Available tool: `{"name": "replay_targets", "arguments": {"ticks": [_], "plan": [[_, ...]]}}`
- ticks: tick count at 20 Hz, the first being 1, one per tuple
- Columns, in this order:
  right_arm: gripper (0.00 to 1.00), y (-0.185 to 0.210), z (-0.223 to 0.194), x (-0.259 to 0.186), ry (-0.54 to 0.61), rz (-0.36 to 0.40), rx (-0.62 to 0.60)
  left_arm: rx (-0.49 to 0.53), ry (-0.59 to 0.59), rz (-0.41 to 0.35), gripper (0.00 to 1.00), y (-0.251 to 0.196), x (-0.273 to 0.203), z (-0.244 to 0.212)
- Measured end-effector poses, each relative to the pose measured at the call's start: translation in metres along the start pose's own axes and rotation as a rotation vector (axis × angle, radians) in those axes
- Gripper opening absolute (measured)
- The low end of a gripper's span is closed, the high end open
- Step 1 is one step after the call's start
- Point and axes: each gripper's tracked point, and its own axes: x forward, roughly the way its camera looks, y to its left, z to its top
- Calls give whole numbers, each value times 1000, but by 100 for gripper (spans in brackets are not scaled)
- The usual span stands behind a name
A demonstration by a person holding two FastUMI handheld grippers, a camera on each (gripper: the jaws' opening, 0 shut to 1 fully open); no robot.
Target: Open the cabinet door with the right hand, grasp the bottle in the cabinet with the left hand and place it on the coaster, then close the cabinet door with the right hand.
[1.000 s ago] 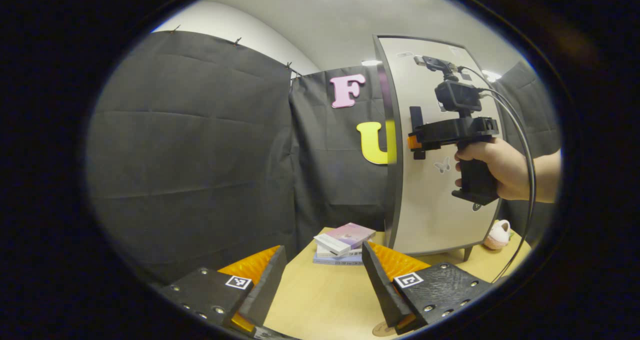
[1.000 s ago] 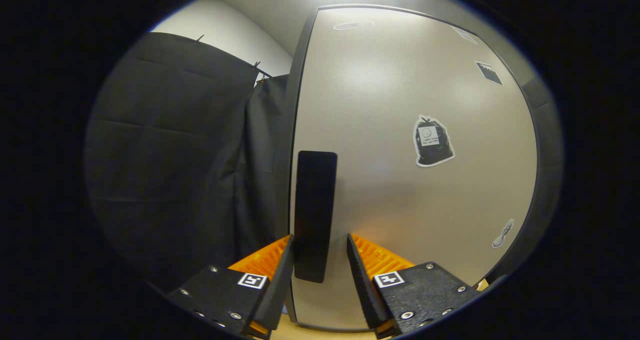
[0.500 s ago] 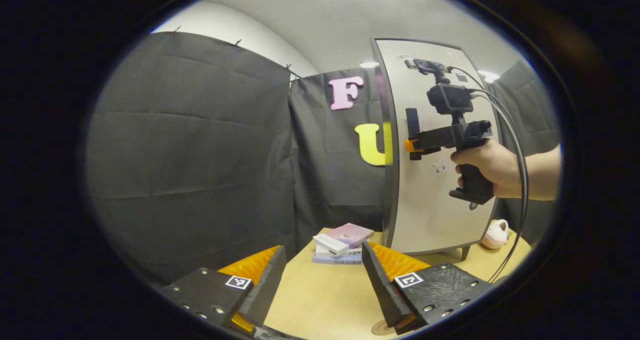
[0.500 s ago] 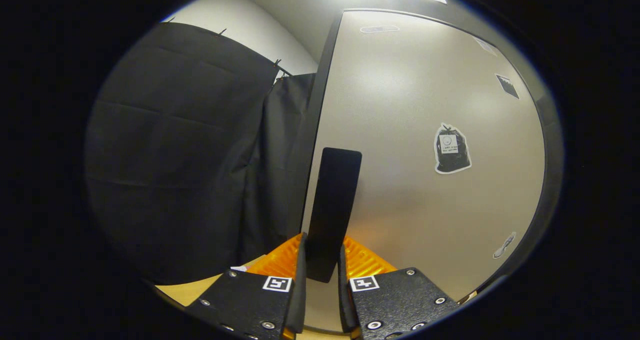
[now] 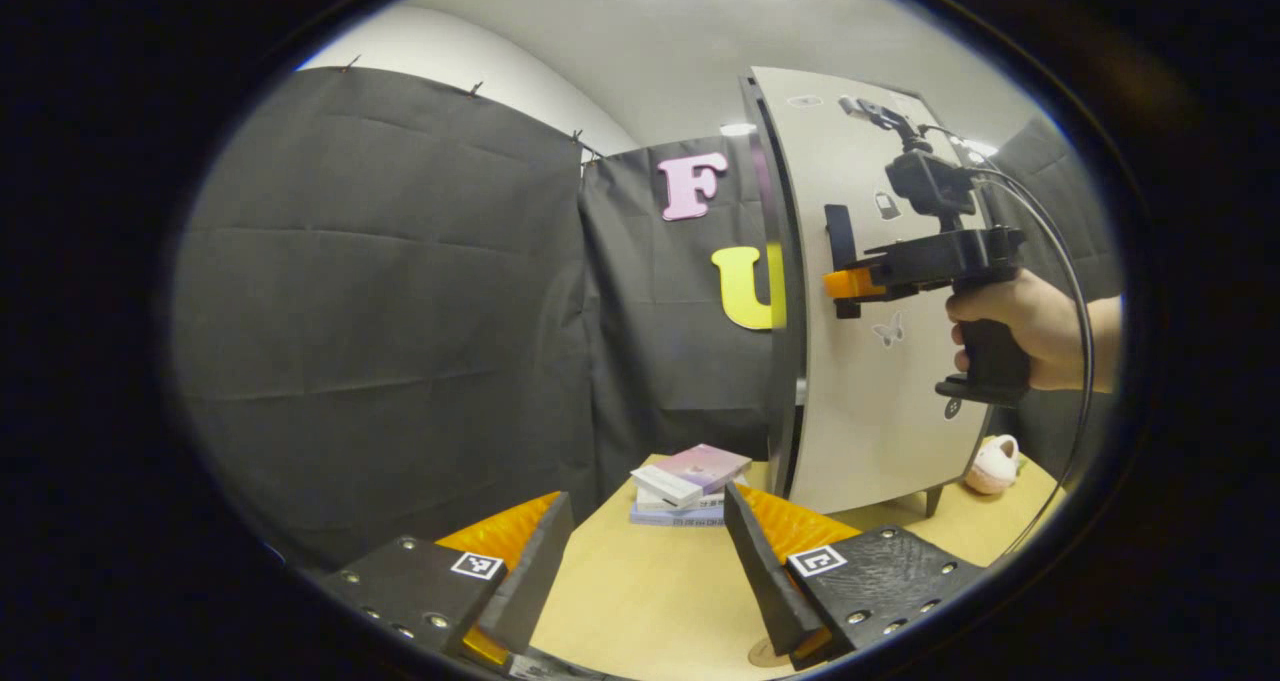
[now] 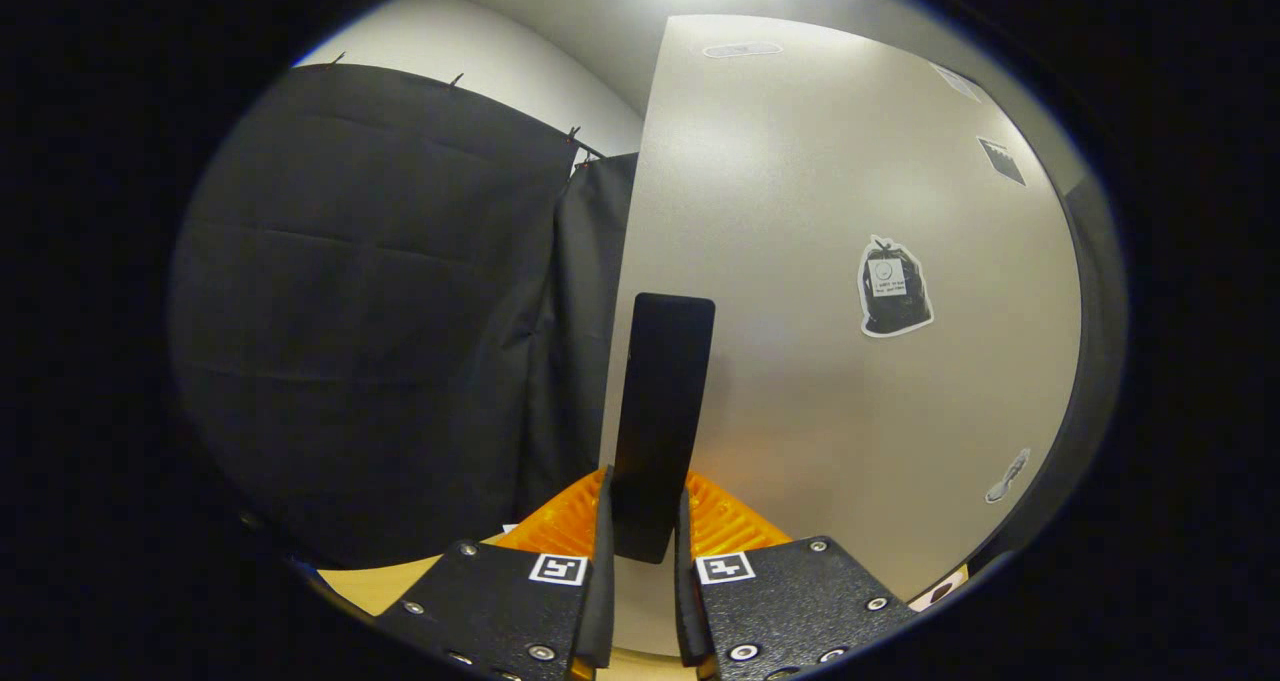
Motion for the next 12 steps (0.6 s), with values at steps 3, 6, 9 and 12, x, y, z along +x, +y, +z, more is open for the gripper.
{"name": "replay_targets", "arguments": {"ticks": [3,6,9,12], "plan": [[25,-1,-2,-3,1,36,14,10,0,-15,92,-2,-3,0],[24,-1,-2,-10,6,55,26,23,-13,-32,92,-6,-8,1],[24,0,-3,-16,9,77,39,11,-1,-50,92,-10,-12,-7],[25,0,-2,-26,12,97,31,-4,26,-71,92,-20,-21,-15]]}}
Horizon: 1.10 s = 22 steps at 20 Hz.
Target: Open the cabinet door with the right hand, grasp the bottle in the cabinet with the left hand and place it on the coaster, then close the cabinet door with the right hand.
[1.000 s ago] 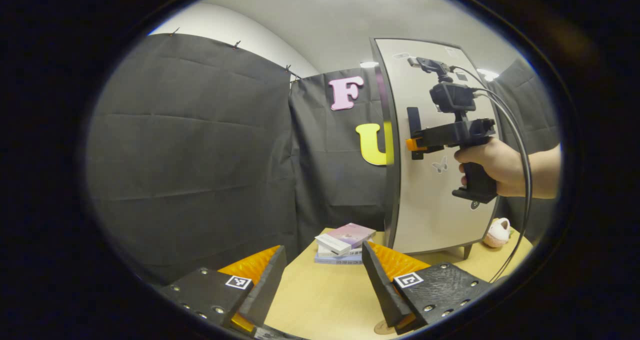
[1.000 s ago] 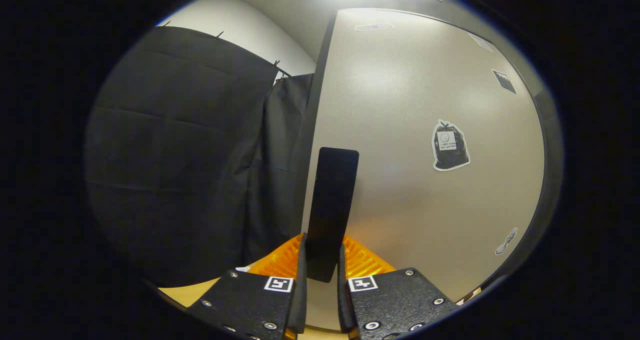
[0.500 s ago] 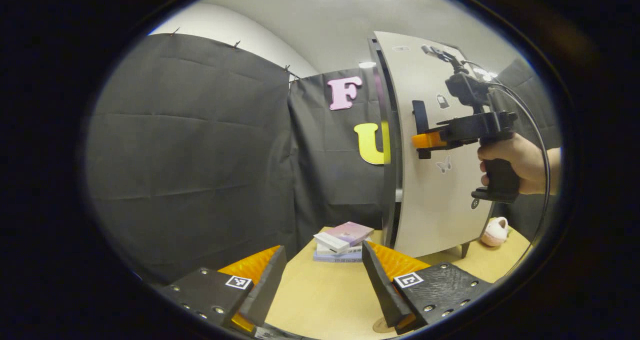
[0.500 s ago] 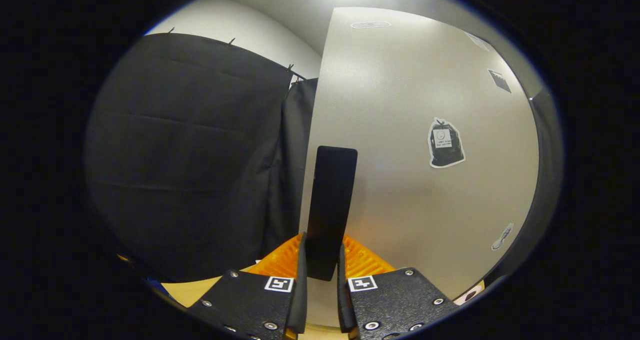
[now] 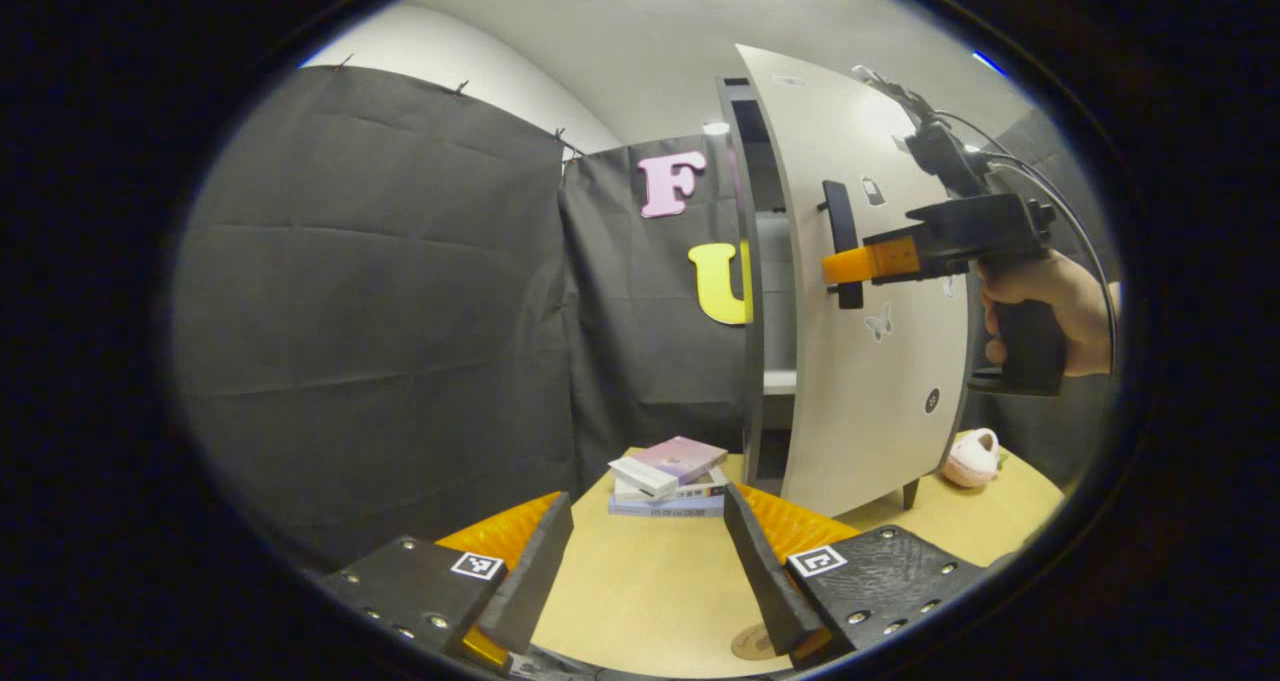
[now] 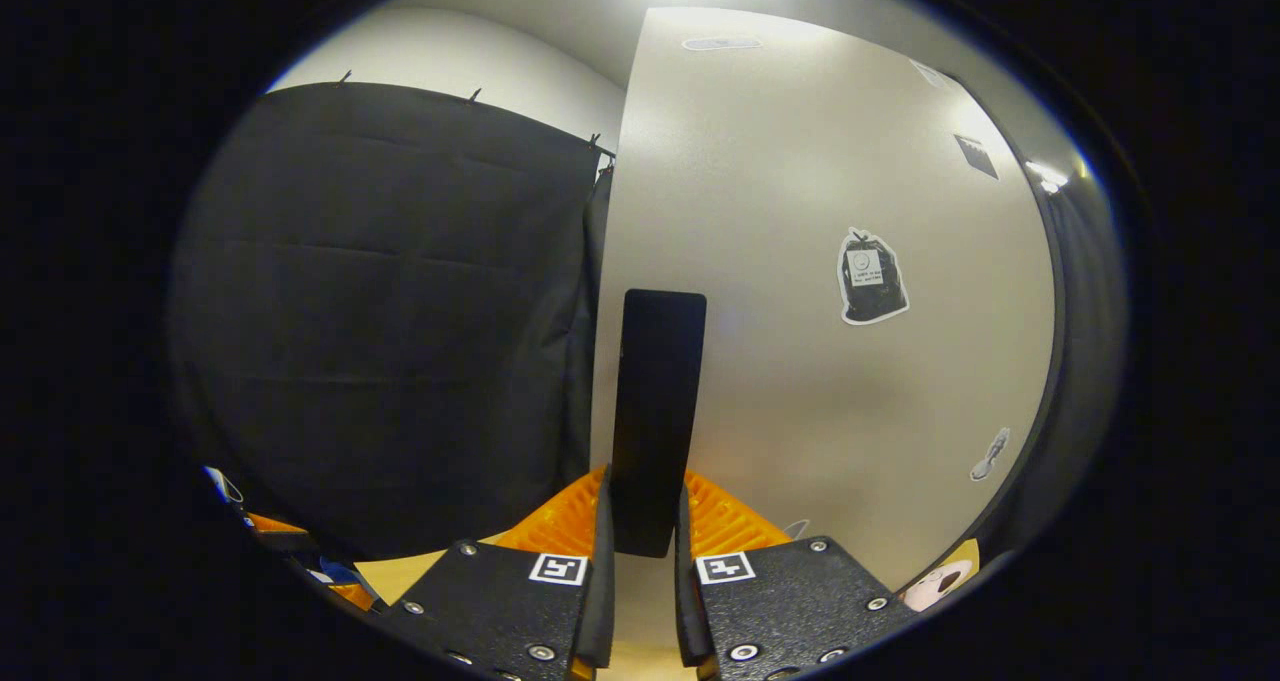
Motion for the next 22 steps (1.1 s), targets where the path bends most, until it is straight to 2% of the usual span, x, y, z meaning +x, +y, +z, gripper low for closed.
{"name": "replay_targets", "arguments": {"ticks": [1,2,3,4,5,6,7,8,13,18,19,20,21,22], "plan": [[25,0,1,-3,4,9,0,-1,6,-7,83,-2,-2,2],[25,2,1,-6,7,20,2,5,5,-14,92,-4,-2,3],[25,3,2,-11,7,32,5,16,0,-15,92,-6,-4,7],[25,4,3,-16,5,45,7,29,-5,-16,87,-8,-4,9],[25,5,3,-21,1,59,11,44,-10,-10,92,-10,-7,13],[25,6,3,-23,-3,73,12,57,-13,-1,92,-12,-10,17],[25,5,3,-29,-7,88,14,67,-22,10,87,-16,-17,23],[25,5,1,-30,-6,104,17,72,-34,23,92,-19,-23,30],[25,0,5,-64,-15,174,35,80,-32,31,92,-51,-65,31],[25,-14,2,-97,-13,179,75,70,-18,-24,92,-99,-87,34],[26,-18,2,-108,-12,172,81,69,-14,-37,82,-108,-89,36],[26,-24,2,-123,-12,158,87,73,-8,-52,92,-116,-88,36],[25,-31,1,-135,-10,140,94,80,-6,-65,92,-122,-87,37],[24,-40,2,-147,-6,119,101,85,-11,-77,87,-129,-86,41]]}}
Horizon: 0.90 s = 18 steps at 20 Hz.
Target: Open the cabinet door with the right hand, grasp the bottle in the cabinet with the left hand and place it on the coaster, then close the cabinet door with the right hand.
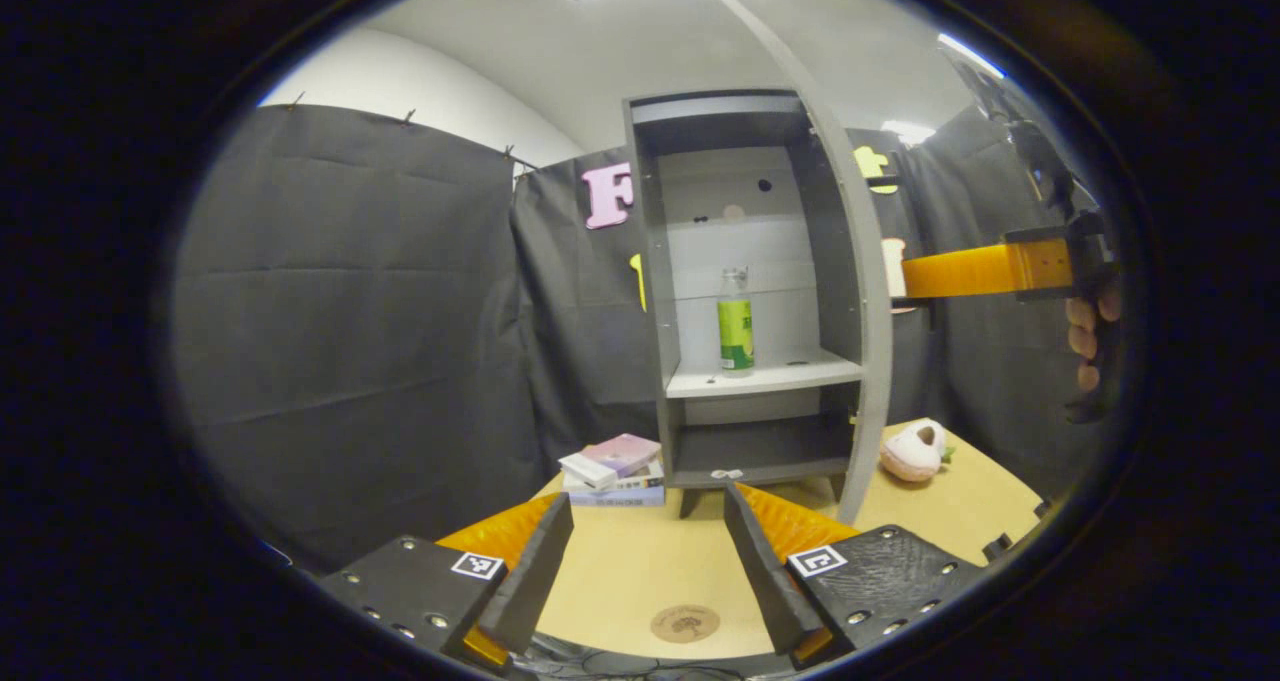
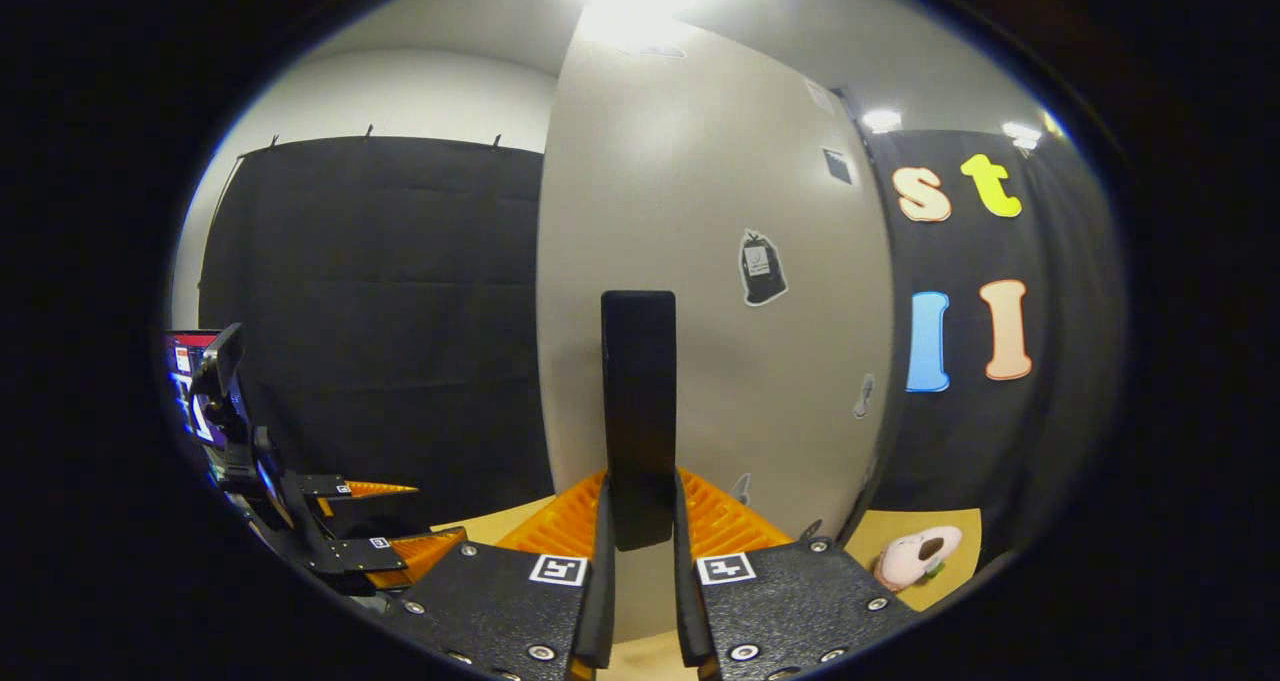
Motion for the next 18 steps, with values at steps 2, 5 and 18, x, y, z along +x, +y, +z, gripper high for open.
{"name": "replay_targets", "arguments": {"ticks": [2,5,18], "plan": [[27,-17,1,-21,1,-55,-4,-5,-21,-20,87,-18,6,13],[26,-43,0,-29,-24,-150,-9,-8,-29,-46,92,-41,20,24],[39,-109,-3,-78,-69,-422,31,75,-150,-141,87,-109,132,105]]}}
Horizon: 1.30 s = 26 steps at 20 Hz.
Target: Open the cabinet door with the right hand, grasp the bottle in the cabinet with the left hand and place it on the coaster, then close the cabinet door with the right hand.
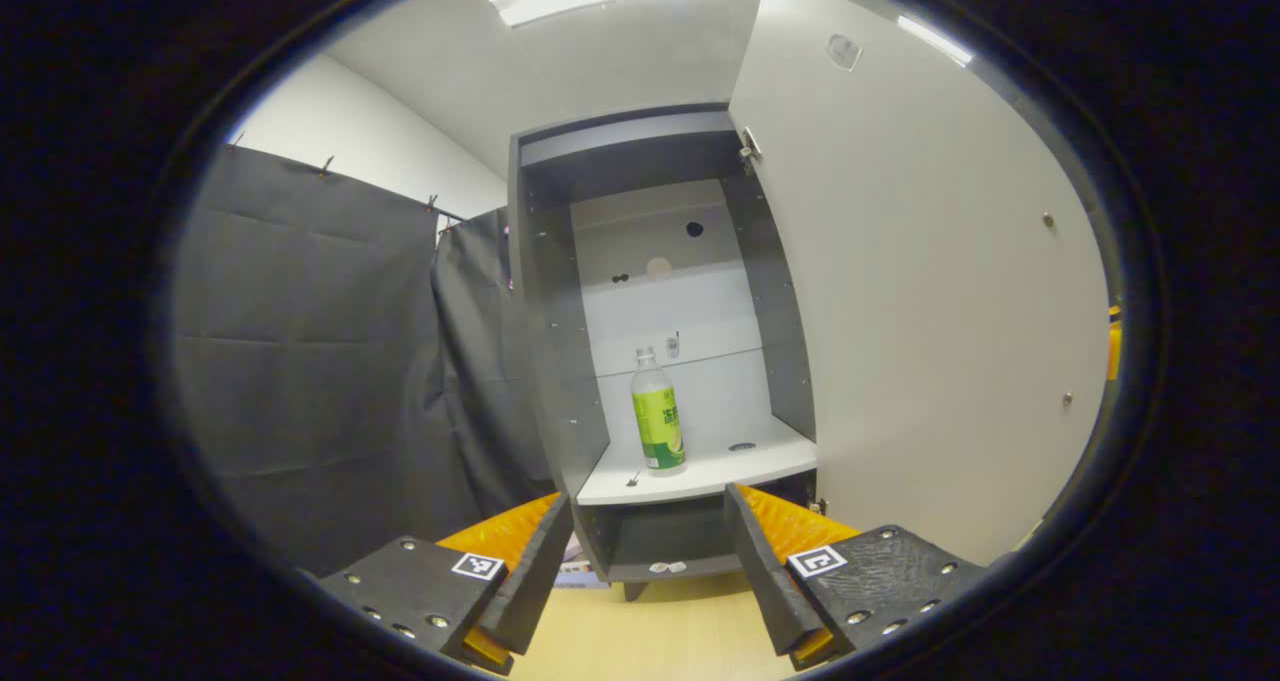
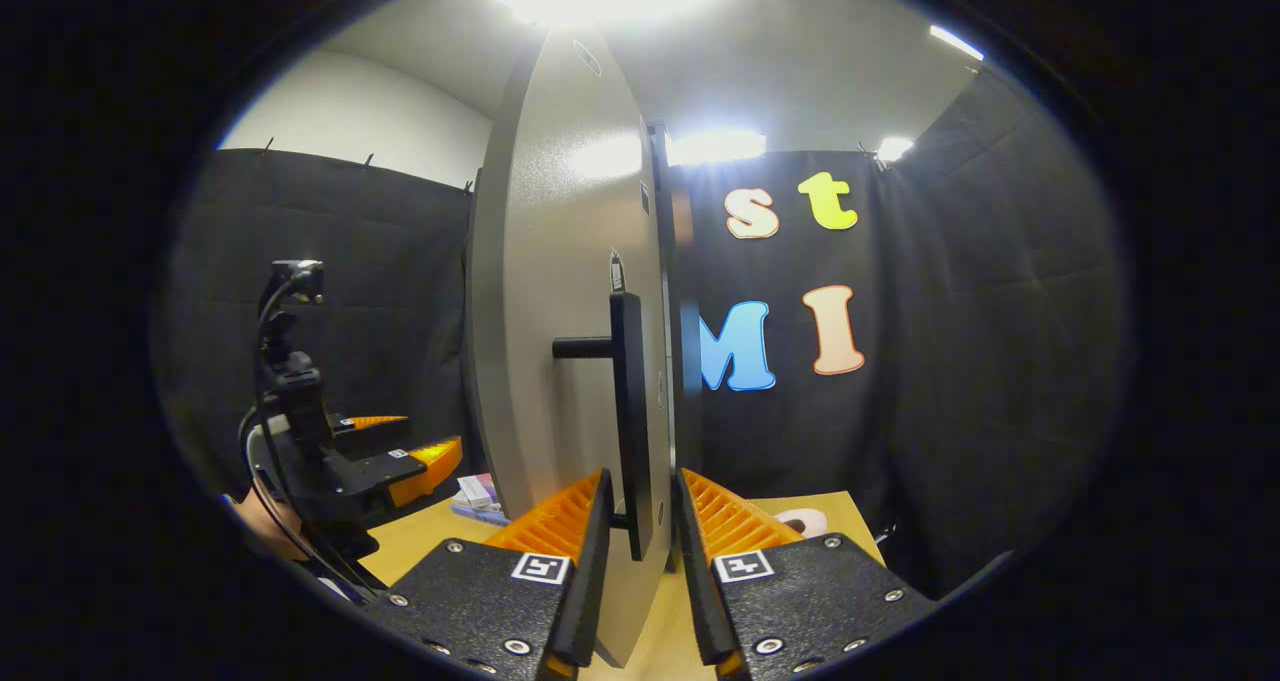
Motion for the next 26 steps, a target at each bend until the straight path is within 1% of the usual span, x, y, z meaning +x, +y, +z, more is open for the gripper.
{"name": "replay_targets", "arguments": {"ticks": [1,2,3,4,5,6,8,10,11,12,13,14,15,16,17,18,19,20,21,22,23,24,25,26], "plan": [[41,-1,3,-2,-5,-15,-21,2,-5,-10,87,-2,14,1],[48,-5,2,-6,-8,-45,-42,1,-11,-23,82,-4,27,2],[51,-12,4,-10,-15,-84,-57,2,-19,-35,87,-6,42,4],[59,-18,3,-11,-21,-117,-73,8,-34,-45,92,-8,58,7],[64,-26,3,-13,-27,-147,-87,17,-48,-62,92,-11,74,10],[82,-32,5,-15,-37,-175,-98,27,-56,-70,87,-14,89,12],[96,-35,2,-17,-42,-183,-91,23,-69,-99,87,-21,122,16],[96,-37,-6,-30,-30,-200,-81,5,-77,-103,92,-20,153,18],[96,-42,-8,-35,-26,-234,-74,-10,-81,-113,92,-22,170,19],[96,-50,-11,-41,-24,-279,-52,-14,-79,-105,92,-20,183,16],[96,-54,-15,-47,-25,-321,-17,-17,-81,-99,87,-17,197,16],[96,-55,-19,-51,-30,-354,11,-22,-82,-94,92,-14,211,13],[96,-59,-24,-55,-28,-399,22,-31,-77,-89,92,-11,224,9],[96,-67,-28,-58,-23,-446,14,-44,-72,-94,87,-12,237,3],[96,-73,-30,-59,-13,-483,-2,-51,-59,-88,92,-9,248,-3],[96,-77,-33,-56,-4,-506,-15,-59,-45,-80,87,-7,259,-11],[96,-78,-34,-54,3,-519,-21,-72,-38,-84,87,-7,268,-17],[96,-79,-35,-53,4,-534,-27,-73,-32,-81,92,-5,278,-23],[96,-80,-35,-53,6,-557,-36,-71,-28,-87,87,-4,286,-27],[96,-86,-37,-54,19,-601,-60,-85,-23,-97,87,-6,293,-30],[96,-87,-37,-55,19,-626,-82,-96,-16,-108,87,-10,299,-34],[96,-83,-36,-52,18,-638,-99,-93,-13,-98,87,-7,303,-38],[96,-79,-37,-48,22,-637,-110,-89,-12,-86,87,-4,310,-42],[96,-73,-42,-40,33,-624,-122,-94,-12,-90,87,-5,315,-44]]}}
